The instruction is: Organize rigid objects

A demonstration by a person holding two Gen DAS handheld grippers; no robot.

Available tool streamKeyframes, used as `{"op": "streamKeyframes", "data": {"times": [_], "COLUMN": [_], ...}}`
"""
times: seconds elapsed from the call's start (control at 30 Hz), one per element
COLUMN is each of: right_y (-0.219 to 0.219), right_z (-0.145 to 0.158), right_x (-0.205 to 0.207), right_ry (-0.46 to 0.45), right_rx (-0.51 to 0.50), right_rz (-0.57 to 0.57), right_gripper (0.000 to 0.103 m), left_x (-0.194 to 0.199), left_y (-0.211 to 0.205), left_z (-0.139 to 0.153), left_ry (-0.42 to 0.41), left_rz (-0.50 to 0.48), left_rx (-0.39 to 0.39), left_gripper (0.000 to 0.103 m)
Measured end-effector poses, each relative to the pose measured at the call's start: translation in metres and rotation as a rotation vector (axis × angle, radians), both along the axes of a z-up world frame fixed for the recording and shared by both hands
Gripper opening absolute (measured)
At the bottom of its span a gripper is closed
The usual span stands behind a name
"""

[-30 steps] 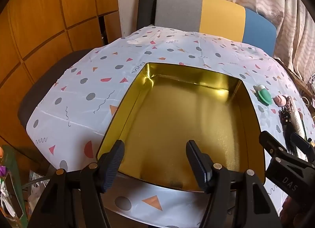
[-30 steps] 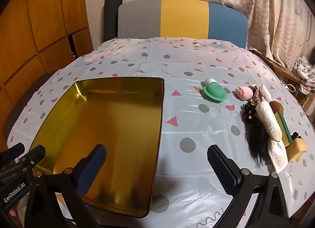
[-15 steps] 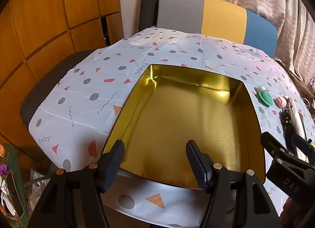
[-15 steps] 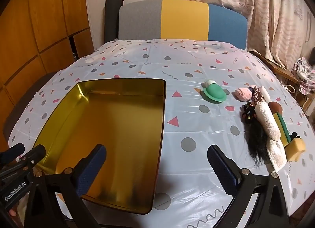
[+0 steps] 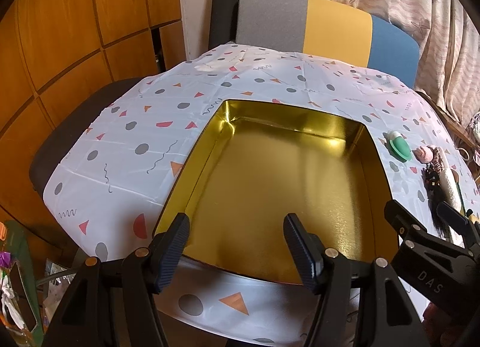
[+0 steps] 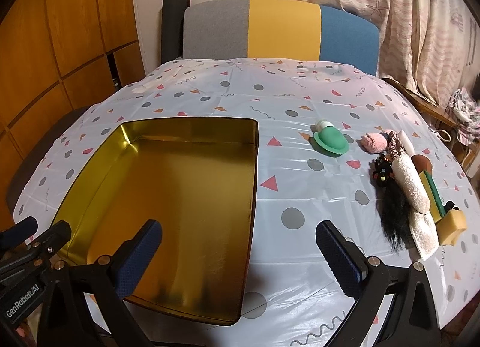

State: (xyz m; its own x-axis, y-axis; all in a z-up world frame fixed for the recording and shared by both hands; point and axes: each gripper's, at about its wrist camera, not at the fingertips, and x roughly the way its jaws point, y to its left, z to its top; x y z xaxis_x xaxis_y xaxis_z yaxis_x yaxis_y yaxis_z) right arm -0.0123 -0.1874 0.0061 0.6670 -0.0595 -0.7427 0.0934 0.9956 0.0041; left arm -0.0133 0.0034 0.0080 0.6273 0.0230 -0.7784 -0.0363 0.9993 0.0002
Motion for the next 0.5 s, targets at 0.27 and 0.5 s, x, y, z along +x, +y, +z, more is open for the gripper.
{"op": "streamKeyframes", "data": {"times": [0.27, 0.5], "right_y": [0.0007, 0.0018], "right_z": [0.0006, 0.0012], "right_x": [-0.0002, -0.0011], "right_ry": [-0.002, 0.001], "right_rx": [-0.004, 0.0], "right_rz": [0.001, 0.006], "right_gripper": [0.103, 0.103], "left_x": [-0.0014, -0.0015], "left_y": [-0.0016, -0.0022], "left_z": [-0.0007, -0.0019], "left_ry": [-0.001, 0.001], "left_rz": [-0.005, -0.004], "left_rx": [-0.006, -0.004], "left_gripper": [0.066, 0.066]}}
